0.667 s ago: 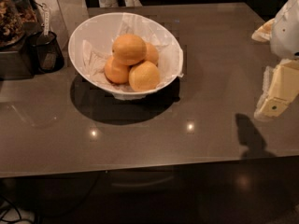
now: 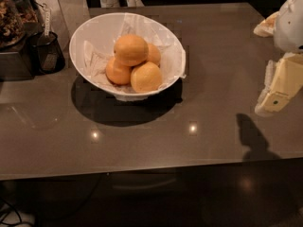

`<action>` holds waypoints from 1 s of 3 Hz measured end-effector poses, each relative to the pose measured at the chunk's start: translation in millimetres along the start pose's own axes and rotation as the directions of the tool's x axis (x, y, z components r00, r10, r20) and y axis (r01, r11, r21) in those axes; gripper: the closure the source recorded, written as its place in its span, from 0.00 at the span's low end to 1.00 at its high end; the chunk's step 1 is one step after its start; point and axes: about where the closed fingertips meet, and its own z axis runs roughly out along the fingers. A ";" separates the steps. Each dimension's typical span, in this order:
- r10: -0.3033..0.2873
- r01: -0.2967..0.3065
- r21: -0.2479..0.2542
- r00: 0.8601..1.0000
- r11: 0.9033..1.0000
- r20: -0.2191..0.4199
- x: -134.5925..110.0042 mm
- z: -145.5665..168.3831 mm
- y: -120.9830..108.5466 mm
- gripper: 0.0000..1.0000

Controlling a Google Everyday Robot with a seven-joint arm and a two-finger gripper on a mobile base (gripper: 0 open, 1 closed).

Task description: Pick orange from white bowl

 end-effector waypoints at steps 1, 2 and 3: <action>-0.088 0.091 -0.036 0.992 0.995 0.092 -47.8 5.9 -16.6 0.00; -0.168 0.189 -0.092 0.966 0.978 0.199 -116.4 14.9 -25.9 0.00; -0.232 0.271 -0.124 0.937 0.955 0.261 -173.7 23.0 -25.0 0.00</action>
Offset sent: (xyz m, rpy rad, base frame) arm 0.0781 0.1820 0.0349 0.2399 0.0762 0.4082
